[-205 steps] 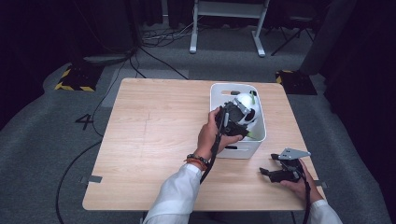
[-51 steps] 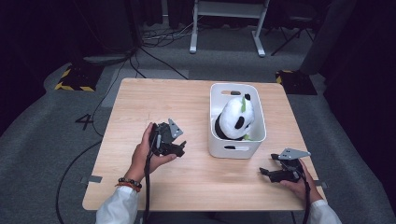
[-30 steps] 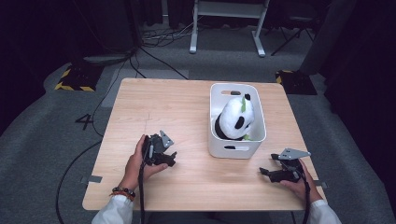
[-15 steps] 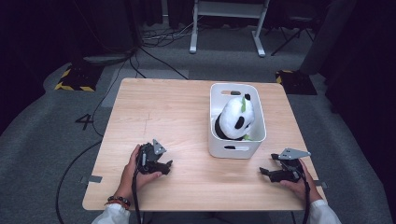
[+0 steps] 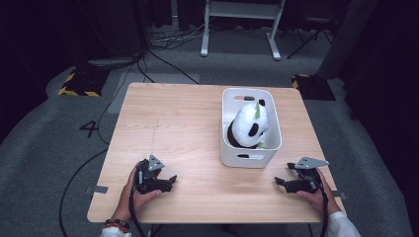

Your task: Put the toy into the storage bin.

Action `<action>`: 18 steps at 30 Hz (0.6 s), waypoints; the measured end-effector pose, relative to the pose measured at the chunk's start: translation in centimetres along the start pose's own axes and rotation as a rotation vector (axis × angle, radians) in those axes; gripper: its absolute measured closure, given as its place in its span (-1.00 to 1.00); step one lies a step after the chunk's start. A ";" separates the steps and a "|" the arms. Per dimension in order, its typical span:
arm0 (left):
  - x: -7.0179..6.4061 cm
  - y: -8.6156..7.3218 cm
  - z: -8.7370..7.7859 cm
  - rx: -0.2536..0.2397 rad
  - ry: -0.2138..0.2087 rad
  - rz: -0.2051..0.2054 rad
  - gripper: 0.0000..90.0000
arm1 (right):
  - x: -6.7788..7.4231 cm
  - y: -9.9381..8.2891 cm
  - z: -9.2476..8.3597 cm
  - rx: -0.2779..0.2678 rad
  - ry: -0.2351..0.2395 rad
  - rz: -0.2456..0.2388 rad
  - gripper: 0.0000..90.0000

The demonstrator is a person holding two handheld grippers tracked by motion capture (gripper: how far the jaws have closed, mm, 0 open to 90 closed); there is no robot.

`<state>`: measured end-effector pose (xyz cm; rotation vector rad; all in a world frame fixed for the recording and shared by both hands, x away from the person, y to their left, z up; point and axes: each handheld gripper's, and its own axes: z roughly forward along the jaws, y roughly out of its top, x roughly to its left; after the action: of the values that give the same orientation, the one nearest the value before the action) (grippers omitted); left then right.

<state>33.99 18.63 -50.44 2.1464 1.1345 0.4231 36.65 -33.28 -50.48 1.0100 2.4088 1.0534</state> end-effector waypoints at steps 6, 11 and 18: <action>0.0 0.0 0.0 0.001 -0.001 -0.002 -0.67 | 0.0 0.0 0.0 0.001 0.002 0.000 -0.64; -0.1 0.0 0.0 0.000 0.004 -0.006 -0.67 | 0.0 0.0 0.0 0.001 -0.005 0.004 -0.65; -0.1 0.1 0.1 0.002 0.003 -0.006 -0.67 | 0.0 0.0 0.0 0.003 -0.004 0.004 -0.65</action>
<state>34.08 18.50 -50.45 2.1442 1.1433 0.4232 36.61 -33.31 -50.46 1.0170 2.4067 1.0487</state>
